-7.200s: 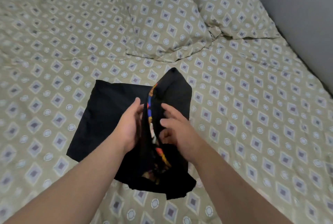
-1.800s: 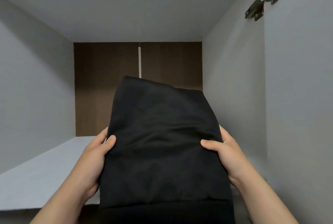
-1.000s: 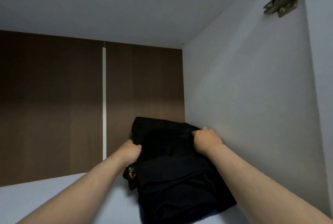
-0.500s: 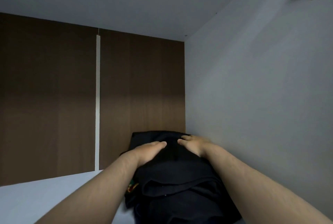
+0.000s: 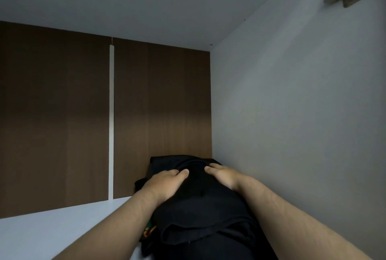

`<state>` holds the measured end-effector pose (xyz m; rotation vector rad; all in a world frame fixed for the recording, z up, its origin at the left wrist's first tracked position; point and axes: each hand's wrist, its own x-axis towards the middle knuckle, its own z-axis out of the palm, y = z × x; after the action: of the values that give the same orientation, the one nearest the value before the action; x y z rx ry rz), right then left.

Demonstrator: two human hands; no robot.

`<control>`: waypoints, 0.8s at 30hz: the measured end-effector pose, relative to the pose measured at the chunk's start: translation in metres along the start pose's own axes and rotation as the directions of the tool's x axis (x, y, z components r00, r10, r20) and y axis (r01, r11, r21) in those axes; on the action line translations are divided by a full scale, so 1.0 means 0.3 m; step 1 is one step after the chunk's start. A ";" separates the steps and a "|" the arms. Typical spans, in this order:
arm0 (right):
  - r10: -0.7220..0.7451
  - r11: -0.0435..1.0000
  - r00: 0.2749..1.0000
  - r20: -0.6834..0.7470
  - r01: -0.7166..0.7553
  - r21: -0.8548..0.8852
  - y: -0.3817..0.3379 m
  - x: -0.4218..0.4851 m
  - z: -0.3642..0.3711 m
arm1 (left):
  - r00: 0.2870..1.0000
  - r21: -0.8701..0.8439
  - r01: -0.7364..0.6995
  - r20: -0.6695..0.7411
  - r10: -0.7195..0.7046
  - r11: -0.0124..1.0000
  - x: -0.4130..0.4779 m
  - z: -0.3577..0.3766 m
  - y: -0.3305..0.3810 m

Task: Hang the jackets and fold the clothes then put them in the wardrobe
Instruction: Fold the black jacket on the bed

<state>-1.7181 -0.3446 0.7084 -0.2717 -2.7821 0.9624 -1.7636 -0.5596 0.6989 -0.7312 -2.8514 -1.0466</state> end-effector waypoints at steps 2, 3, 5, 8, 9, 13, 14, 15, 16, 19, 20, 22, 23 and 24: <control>-0.041 0.995 0.996 -0.076 0.034 -0.091 -0.009 -0.017 0.003 | 0.988 0.191 -0.049 -0.132 0.075 0.980 -0.009 0.010 -0.017; -0.055 0.992 0.993 -0.106 0.042 -0.122 -0.015 -0.028 0.003 | 0.982 0.274 -0.062 -0.154 0.108 0.960 -0.007 0.006 -0.021; -0.084 0.976 0.982 -0.170 0.047 -0.212 -0.030 -0.052 0.006 | 0.973 0.399 -0.111 -0.145 0.182 0.910 0.005 -0.010 -0.022; -0.281 0.832 0.852 -0.441 -0.013 -0.555 -0.056 -0.099 0.016 | 0.951 0.506 -0.234 -0.059 0.304 0.830 0.028 -0.034 -0.006; -0.372 0.756 0.796 -0.478 -0.039 -0.653 -0.061 -0.117 0.026 | 0.954 0.489 -0.246 -0.032 0.299 0.837 0.034 -0.036 -0.004; -0.257 0.834 0.851 -0.458 -0.044 -0.550 -0.046 -0.141 0.035 | 0.991 0.062 -0.033 0.129 0.025 0.998 0.042 -0.039 -0.022; -0.170 0.889 0.896 -0.410 -0.041 -0.457 -0.034 -0.142 0.027 | 0.984 -0.056 0.034 0.178 -0.023 0.998 0.039 -0.041 -0.029; -0.100 0.934 0.929 -0.358 -0.036 -0.354 -0.019 -0.149 0.018 | 0.978 -0.111 0.071 0.205 -0.047 0.991 0.036 -0.043 -0.034; -0.042 0.969 0.951 -0.307 -0.036 -0.243 -0.004 -0.161 0.011 | 0.974 -0.140 0.094 0.217 -0.062 0.986 0.036 -0.045 -0.038; -0.003 0.993 0.987 -0.161 0.022 0.116 0.027 -0.226 0.007 | 0.968 -0.138 0.123 0.236 -0.088 0.983 0.033 -0.048 -0.036; -0.017 0.984 0.990 -0.141 0.041 0.174 0.037 -0.244 0.007 | 0.969 -0.131 0.123 0.228 -0.091 0.984 0.032 -0.045 -0.037; -0.064 0.983 0.989 -0.136 0.086 0.161 0.055 -0.273 0.013 | 0.976 -0.145 0.114 0.203 -0.083 0.983 0.026 -0.036 -0.046; -0.088 0.988 0.985 -0.149 0.106 0.114 0.063 -0.280 0.019 | 0.980 -0.160 0.103 0.187 -0.073 0.982 0.024 -0.032 -0.053; -0.097 0.992 0.981 -0.167 0.109 0.067 0.068 -0.286 0.023 | 0.984 -0.169 0.093 0.167 -0.064 0.981 0.024 -0.028 -0.060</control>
<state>-1.6346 -0.3529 0.6806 -0.1844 -2.5781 0.9717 -1.7789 -0.5738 0.6958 -0.7516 -2.9729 -1.3243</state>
